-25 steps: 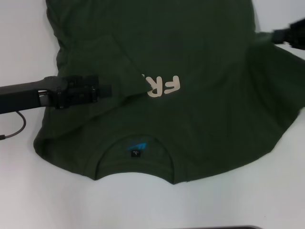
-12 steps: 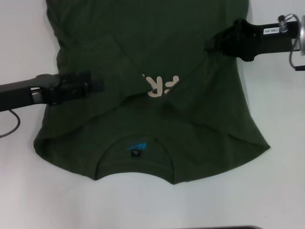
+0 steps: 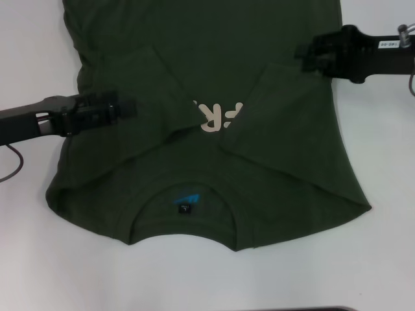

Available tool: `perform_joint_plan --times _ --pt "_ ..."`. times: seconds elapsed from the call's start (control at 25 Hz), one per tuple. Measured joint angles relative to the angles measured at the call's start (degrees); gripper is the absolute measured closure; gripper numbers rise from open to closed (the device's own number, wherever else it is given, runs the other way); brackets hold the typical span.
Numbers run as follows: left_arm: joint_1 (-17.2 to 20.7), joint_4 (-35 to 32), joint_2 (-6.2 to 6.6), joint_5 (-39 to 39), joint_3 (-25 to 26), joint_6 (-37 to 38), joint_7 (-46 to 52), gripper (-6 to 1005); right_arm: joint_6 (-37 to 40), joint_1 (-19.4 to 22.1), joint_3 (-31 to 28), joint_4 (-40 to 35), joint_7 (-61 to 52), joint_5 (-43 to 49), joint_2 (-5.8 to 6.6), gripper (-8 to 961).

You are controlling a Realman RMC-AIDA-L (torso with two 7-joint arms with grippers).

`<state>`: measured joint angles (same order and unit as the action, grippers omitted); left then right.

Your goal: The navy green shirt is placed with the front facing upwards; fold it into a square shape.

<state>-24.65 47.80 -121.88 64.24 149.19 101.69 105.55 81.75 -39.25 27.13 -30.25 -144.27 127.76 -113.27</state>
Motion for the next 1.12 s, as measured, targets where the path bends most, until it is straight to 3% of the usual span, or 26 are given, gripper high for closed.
perform_joint_plan --times 0.24,0.44,0.56,0.68,0.84,0.88,1.04,1.12 --pt "-0.12 0.02 0.22 0.00 0.32 0.23 0.70 155 1.77 1.03 -0.05 -0.90 4.64 -4.40 1.68 531" --pt "-0.14 0.01 0.54 0.24 0.37 0.86 1.49 156 7.19 2.43 -0.16 -2.92 18.06 -12.07 1.25 436" --pt "-0.11 0.01 0.78 1.36 1.27 2.18 1.60 156 9.73 4.61 -0.18 -3.15 28.80 -17.93 0.94 319" --pt "-0.13 0.01 1.23 2.53 2.47 4.06 2.31 156 13.70 8.22 -0.15 -7.17 42.05 -23.65 -0.74 202" --pt "0.04 0.08 1.75 3.86 2.74 6.54 2.50 155 19.25 13.91 -0.53 -18.31 58.35 -27.55 -4.66 49" --pt "0.15 0.08 1.79 4.27 2.78 6.98 2.33 155 20.15 15.00 -0.62 -20.10 60.90 -28.43 -5.07 11" --pt "0.80 0.11 1.31 5.74 2.84 8.52 1.20 155 24.05 18.81 -1.24 -23.93 64.04 -31.32 -4.74 16" --pt "1.08 -0.08 0.73 5.97 2.94 8.52 1.08 155 24.79 20.87 -2.22 -25.90 64.13 -31.34 -5.50 18"
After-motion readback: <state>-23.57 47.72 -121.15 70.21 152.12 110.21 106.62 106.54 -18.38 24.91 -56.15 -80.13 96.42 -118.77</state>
